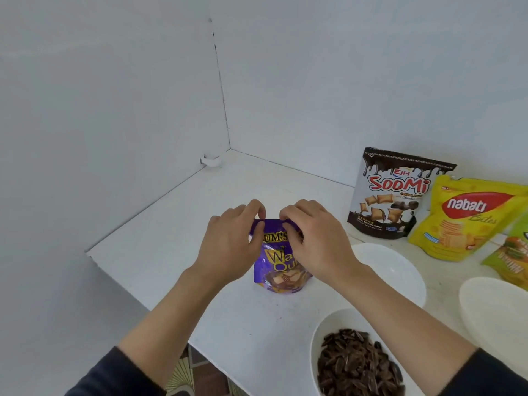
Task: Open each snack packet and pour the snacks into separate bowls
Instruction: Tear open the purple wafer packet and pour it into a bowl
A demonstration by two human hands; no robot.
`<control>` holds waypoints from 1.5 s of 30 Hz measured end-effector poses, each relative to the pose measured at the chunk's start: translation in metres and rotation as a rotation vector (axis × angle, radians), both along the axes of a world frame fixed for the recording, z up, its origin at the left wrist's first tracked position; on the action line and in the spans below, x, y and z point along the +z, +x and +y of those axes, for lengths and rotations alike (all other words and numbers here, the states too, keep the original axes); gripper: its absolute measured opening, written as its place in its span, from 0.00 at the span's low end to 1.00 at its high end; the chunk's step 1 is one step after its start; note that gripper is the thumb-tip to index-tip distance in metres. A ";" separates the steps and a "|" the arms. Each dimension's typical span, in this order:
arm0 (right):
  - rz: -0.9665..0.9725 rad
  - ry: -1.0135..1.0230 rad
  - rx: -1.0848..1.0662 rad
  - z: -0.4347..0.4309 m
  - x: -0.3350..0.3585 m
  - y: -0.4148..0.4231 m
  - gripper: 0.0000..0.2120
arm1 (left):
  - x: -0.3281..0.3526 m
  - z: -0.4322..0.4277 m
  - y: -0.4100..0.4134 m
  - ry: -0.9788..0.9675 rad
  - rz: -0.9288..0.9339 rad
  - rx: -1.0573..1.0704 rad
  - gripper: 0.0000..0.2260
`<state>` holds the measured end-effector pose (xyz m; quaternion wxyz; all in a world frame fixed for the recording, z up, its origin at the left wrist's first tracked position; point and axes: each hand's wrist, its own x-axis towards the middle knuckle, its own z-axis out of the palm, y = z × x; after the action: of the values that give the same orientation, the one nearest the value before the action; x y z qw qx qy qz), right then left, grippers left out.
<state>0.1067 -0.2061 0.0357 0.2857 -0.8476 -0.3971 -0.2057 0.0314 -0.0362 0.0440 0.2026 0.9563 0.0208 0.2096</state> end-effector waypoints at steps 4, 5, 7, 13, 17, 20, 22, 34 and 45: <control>-0.052 0.049 0.017 -0.004 -0.007 -0.006 0.05 | -0.003 -0.015 -0.010 0.050 -0.089 0.071 0.07; -0.067 0.048 0.020 -0.005 -0.007 -0.007 0.05 | -0.002 -0.018 -0.011 0.051 -0.091 0.075 0.08; -0.097 0.037 0.026 -0.008 -0.006 -0.009 0.06 | -0.002 -0.020 -0.014 0.055 -0.094 0.082 0.09; -0.042 0.025 0.044 -0.019 -0.002 -0.005 0.07 | 0.007 -0.012 -0.017 -0.027 -0.061 0.057 0.07; -0.012 0.015 0.060 -0.020 0.001 -0.003 0.08 | 0.011 -0.006 -0.014 -0.061 -0.041 0.036 0.07; 0.001 0.011 0.051 -0.017 0.000 -0.001 0.07 | 0.010 -0.002 -0.012 -0.075 -0.051 0.014 0.07; 0.002 0.011 0.036 -0.015 -0.002 -0.001 0.05 | 0.008 0.000 -0.010 -0.091 -0.053 0.006 0.07; -0.015 0.021 0.066 0.000 -0.005 -0.001 0.06 | 0.005 0.008 -0.005 -0.198 -0.087 -0.020 0.08; -0.101 0.079 0.112 0.009 -0.015 0.002 0.08 | 0.003 0.018 -0.004 -0.321 -0.054 0.015 0.07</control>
<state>0.1084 -0.1972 0.0209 0.3095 -0.8006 -0.4495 -0.2474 0.0273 -0.0181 0.0472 0.3516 0.9056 0.0556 0.2307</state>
